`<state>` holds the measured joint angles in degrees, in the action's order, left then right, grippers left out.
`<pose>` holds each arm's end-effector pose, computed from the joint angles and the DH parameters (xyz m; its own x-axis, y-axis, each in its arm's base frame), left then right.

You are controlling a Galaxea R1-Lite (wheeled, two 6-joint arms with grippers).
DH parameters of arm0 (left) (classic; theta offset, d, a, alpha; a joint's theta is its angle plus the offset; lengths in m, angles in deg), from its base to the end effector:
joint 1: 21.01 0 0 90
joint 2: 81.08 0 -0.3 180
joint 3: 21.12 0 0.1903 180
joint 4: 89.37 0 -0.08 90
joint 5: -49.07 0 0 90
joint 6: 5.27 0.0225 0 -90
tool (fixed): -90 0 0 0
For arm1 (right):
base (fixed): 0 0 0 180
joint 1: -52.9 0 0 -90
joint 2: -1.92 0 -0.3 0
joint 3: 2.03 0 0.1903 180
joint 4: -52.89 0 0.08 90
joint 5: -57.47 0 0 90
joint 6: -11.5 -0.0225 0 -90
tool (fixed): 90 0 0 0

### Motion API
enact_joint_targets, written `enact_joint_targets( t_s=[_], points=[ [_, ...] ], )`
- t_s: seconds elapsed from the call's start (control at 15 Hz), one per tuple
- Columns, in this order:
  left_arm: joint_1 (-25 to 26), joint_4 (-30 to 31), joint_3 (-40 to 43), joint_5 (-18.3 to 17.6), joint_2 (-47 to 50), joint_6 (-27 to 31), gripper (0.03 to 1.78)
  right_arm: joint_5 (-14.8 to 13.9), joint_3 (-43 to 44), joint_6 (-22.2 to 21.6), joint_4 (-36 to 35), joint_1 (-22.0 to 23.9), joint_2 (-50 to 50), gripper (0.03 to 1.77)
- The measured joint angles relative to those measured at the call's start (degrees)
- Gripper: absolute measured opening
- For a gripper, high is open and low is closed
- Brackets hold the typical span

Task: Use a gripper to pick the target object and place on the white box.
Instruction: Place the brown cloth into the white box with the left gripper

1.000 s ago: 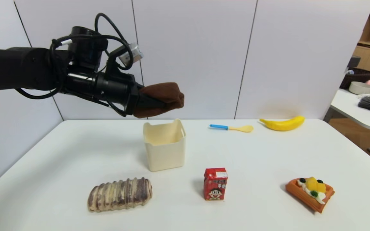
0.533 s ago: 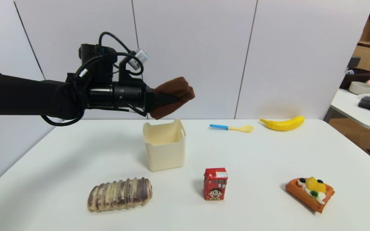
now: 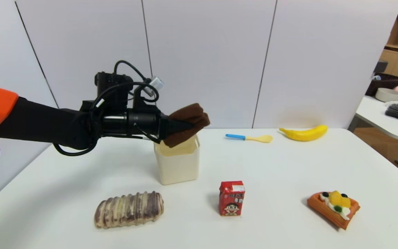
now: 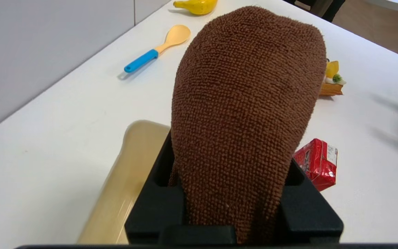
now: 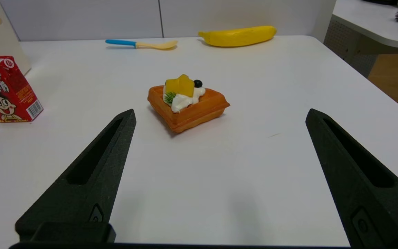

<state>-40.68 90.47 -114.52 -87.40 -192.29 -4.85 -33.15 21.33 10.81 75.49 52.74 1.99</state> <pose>0.3529 -0.1435 0.1920 0.3729 -0.9032 -0.2125 0.8833 0.4156 -0.2167 -0.0229 -0.0003 0.0768 0.9999 -0.0080 0.0145 0.0079 0.9999 0.0122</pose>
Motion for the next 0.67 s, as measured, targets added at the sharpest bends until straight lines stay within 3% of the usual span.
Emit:
enact_joint_targets(
  t_s=[0.67],
  points=[
    [0.1, 2.6, 3.0, -0.1, -1.3, -0.2, 0.57, 0.0, 0.0, 0.0, 0.0, 0.0, 0.0, 1.7]
  ],
)
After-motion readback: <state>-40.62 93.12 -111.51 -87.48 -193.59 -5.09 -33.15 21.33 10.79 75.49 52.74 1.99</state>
